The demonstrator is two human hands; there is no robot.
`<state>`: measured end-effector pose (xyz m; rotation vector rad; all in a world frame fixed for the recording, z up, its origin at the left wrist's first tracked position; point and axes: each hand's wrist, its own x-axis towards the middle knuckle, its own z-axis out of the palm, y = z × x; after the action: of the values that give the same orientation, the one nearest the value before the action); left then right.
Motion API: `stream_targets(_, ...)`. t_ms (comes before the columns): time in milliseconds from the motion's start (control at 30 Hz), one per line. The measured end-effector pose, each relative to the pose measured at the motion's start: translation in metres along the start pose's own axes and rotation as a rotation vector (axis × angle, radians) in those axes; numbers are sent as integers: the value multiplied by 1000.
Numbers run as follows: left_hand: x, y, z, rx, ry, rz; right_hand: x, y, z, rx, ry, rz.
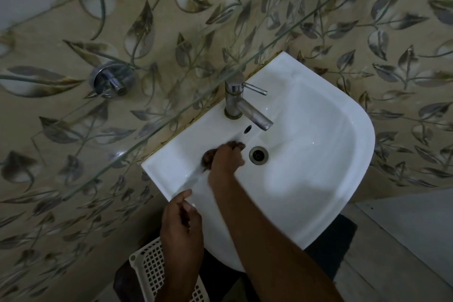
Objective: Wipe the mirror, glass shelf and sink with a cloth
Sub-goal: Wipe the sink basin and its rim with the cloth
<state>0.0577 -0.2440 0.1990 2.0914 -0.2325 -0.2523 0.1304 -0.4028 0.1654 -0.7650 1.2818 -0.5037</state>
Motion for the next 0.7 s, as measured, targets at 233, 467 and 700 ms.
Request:
stream_targets(233, -12, -12, -2, -11, -47, -79, 58, -45, -1, -203, 222, -77)
stream_targets(467, 0, -9, -7, 5, -45, -123, -44, 61, -9, -555, -90, -599)
stream_targets(700, 16, -6, -23, 17, 13, -131, -31, 69, -3, -1098, -443, -1390)
